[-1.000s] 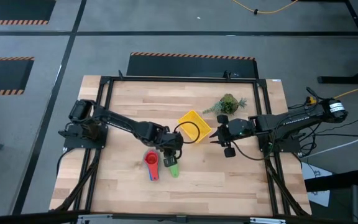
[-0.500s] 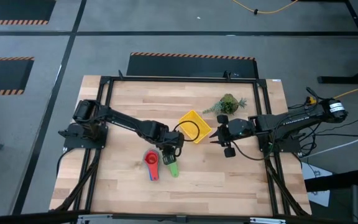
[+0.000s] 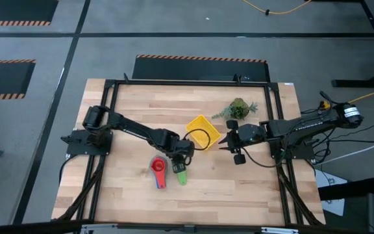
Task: Nest measuring cups in basket
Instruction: Stack the green measuring cup on top of the red measuring cup
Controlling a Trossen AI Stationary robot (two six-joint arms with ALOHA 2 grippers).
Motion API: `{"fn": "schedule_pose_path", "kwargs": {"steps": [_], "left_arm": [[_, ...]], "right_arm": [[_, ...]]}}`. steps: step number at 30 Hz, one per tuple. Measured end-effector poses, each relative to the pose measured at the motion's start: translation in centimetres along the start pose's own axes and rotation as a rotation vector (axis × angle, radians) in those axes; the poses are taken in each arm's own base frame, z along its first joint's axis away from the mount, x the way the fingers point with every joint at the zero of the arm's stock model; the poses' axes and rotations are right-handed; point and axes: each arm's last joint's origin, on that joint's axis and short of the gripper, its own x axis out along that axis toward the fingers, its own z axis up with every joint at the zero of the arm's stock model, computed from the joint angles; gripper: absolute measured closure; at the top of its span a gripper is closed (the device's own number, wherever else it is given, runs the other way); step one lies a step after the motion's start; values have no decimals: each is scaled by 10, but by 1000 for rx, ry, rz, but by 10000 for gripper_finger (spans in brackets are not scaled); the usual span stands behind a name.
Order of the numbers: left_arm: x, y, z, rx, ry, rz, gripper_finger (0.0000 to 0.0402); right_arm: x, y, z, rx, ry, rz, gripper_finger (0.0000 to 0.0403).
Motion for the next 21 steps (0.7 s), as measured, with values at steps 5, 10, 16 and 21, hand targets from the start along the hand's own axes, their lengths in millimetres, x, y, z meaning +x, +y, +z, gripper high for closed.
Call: {"fn": "schedule_pose_path", "kwargs": {"steps": [5, 10, 16, 21], "left_arm": [[13, 0, -2, 4, 29, 12, 269], [21, 0, -5, 14, 64, 14, 269], [24, -1, -4, 39, 65, -7, 286], [24, -1, -4, 39, 65, -6, 318]], "right_arm": [[0, 0, 0, 0, -1, 0, 295], [2, 0, 0, -1, -2, 7, 295], [4, 1, -1, -1, 8, 9, 295], [5, 1, 0, 0, 6, 8, 295]]}}
